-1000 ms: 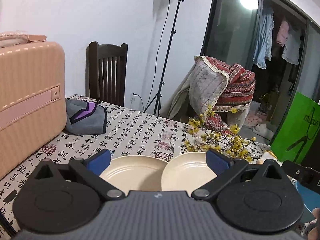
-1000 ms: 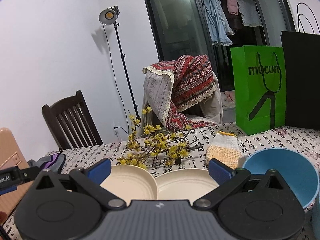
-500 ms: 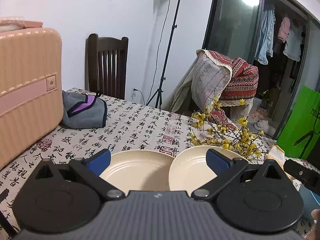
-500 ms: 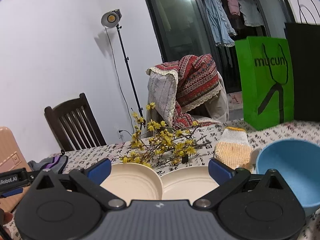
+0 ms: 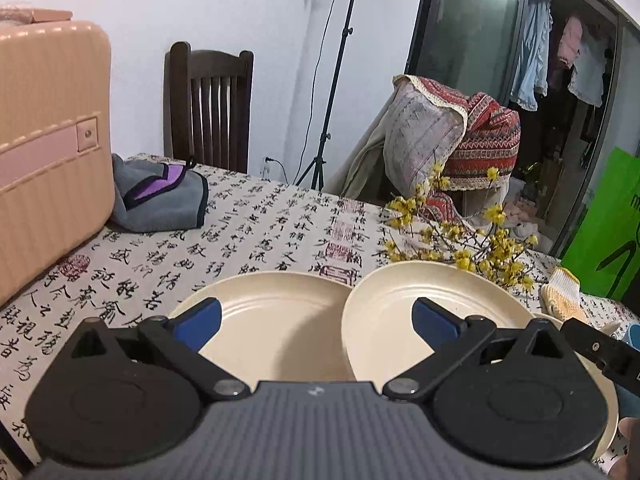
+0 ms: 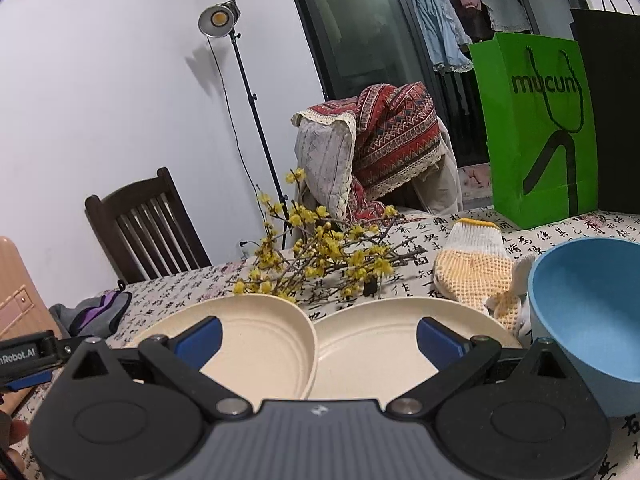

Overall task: Organize plates and bowls
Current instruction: 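Lower both open tools onto the rim of the middle cream plate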

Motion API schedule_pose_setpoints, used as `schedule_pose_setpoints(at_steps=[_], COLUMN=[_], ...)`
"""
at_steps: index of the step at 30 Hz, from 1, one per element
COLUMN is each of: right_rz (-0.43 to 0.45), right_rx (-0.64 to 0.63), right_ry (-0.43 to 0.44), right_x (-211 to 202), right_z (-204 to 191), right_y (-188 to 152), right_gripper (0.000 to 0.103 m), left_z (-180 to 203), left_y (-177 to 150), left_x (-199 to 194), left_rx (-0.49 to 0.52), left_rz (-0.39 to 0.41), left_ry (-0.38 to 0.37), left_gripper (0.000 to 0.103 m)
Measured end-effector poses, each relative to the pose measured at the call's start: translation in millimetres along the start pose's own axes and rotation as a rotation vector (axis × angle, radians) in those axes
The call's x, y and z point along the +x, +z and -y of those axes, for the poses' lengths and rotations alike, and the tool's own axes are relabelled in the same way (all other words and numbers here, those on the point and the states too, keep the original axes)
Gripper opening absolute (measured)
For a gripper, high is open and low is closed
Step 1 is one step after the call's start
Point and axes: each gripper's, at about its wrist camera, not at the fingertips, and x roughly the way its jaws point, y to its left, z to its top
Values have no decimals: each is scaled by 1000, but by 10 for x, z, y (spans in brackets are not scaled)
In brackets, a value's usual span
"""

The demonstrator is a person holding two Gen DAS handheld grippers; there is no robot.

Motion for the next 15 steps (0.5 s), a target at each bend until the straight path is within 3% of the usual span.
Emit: schedule_pose_setpoints(at_steps=[15], right_rz=[-40], right_rx=[15], right_ry=[-6], right_x=[154], right_z=[54], right_y=[-119], right_gripper=[102], left_z=[34], left_y=[-110], left_x=[142], left_rx=[23], left_rz=[-33], left_ry=[-12], left_gripper=[103])
